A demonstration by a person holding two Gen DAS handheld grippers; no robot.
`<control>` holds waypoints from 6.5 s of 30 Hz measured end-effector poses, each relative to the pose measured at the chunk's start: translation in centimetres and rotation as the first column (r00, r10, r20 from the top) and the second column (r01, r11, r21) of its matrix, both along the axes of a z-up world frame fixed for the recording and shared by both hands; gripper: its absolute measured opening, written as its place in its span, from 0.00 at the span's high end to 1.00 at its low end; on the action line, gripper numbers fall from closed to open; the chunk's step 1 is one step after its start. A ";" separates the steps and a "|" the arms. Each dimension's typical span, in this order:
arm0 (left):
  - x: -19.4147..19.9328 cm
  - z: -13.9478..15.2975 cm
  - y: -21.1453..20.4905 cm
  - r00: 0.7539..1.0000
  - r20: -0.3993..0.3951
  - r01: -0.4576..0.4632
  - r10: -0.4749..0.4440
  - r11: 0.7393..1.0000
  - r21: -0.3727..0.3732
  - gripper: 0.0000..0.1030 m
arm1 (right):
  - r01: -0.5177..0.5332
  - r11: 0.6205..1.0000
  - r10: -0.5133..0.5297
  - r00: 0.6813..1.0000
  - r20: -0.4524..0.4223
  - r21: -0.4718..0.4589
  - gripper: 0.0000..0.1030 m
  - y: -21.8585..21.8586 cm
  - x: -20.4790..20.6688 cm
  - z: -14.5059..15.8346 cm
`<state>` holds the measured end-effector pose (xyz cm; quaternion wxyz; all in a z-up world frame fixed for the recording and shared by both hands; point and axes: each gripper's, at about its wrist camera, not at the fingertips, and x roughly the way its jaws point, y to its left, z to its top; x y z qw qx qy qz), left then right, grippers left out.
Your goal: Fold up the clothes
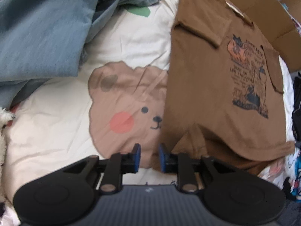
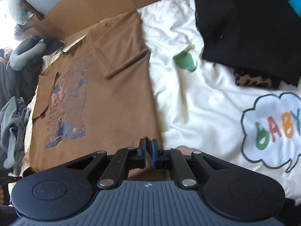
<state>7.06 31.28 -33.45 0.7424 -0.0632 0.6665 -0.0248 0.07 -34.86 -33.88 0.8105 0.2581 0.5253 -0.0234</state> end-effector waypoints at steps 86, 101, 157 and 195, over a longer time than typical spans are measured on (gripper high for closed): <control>0.3 0.2 -1.9 0.974 0.170 0.159 -0.151 0.987 -0.031 0.97 | -0.311 0.909 0.341 0.938 0.065 -0.278 0.97 5.8 4.7 -2.6; 4.6 0.0 0.2 0.970 0.239 -0.023 0.055 0.990 -0.136 0.97 | -0.086 0.971 0.106 0.991 0.080 -0.221 0.99 1.8 5.6 -3.2; 9.7 1.1 -0.7 0.965 0.262 0.062 -0.026 0.990 -0.130 0.97 | -0.083 0.939 0.079 0.997 -0.027 -0.335 0.97 4.4 8.4 -1.3; 9.8 -4.0 -3.4 0.943 0.301 0.177 -0.141 0.979 -0.098 0.79 | 0.018 0.946 0.022 0.993 0.120 -0.325 0.73 4.7 7.6 -4.7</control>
